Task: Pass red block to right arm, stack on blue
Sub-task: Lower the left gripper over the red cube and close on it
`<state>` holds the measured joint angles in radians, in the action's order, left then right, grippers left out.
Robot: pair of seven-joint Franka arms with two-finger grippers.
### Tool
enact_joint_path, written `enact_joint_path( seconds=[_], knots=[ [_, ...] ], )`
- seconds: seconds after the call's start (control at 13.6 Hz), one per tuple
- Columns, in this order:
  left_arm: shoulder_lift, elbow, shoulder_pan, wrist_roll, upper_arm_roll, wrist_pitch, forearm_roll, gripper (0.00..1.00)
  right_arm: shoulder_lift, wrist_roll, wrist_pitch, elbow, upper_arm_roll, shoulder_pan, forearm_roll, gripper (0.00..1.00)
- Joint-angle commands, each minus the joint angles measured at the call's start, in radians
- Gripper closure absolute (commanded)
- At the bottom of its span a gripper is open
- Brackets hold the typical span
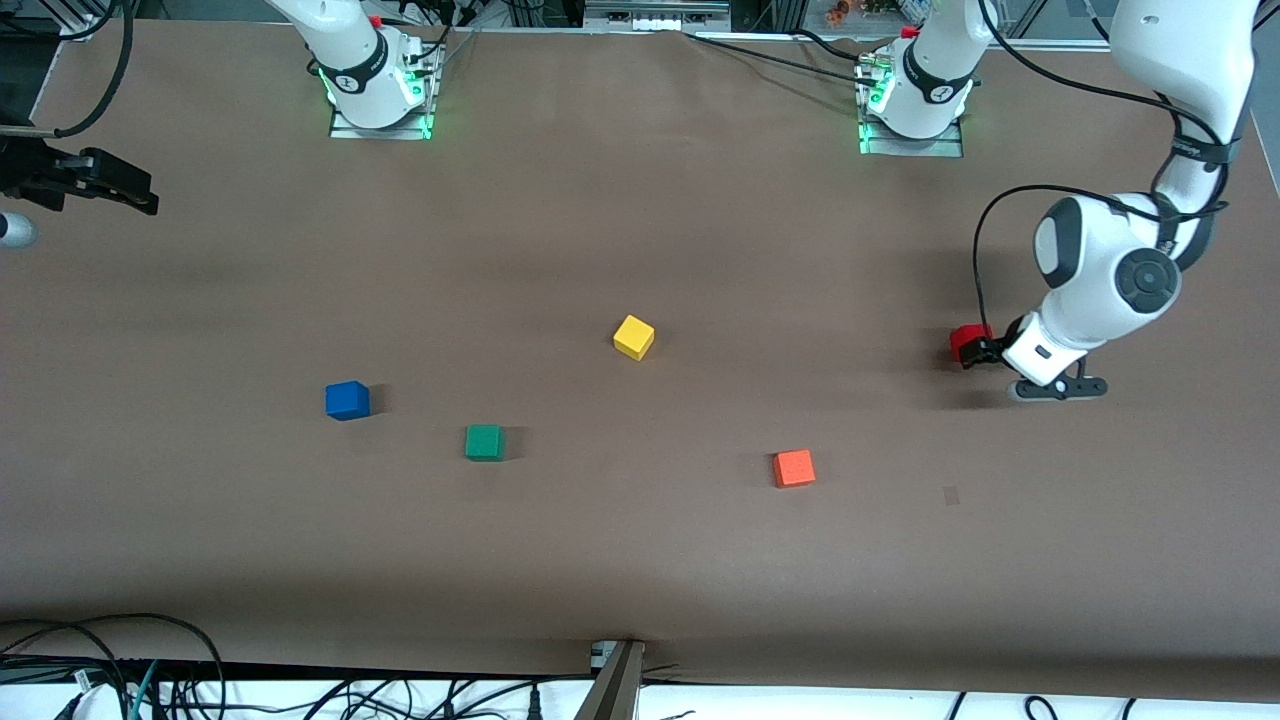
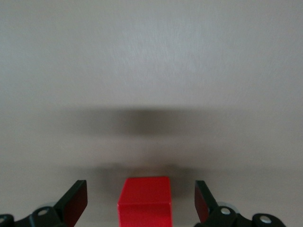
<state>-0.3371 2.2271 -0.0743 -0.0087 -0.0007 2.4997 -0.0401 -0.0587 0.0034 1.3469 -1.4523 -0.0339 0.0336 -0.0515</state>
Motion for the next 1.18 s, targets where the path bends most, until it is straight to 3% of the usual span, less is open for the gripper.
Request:
enact_joint_path(
  seconds=[0.0,0.44,0.66,0.81,1.1],
  knots=[
    [-0.005,0.028,-0.004,0.019,-0.004,0.022,-0.014,0.0,-0.006,-0.008,-0.014,0.02,0.011,-0.012,-0.007,0.0],
    [-0.045,0.052,-0.009,0.018,-0.005,0.022,-0.009,0.03,-0.006,-0.008,-0.012,0.02,0.011,-0.012,-0.007,0.0],
    [-0.043,0.049,-0.01,0.019,-0.005,0.011,-0.009,0.59,-0.006,-0.008,-0.012,0.02,0.011,-0.012,-0.005,0.0],
    [-0.039,0.045,-0.007,0.018,-0.01,-0.002,-0.009,0.82,-0.006,-0.008,-0.012,0.02,0.011,-0.012,-0.005,0.0],
    [0.012,0.005,-0.007,0.07,-0.025,-0.042,-0.01,0.86,-0.006,-0.008,-0.012,0.02,0.011,-0.012,-0.005,0.0]
  ],
)
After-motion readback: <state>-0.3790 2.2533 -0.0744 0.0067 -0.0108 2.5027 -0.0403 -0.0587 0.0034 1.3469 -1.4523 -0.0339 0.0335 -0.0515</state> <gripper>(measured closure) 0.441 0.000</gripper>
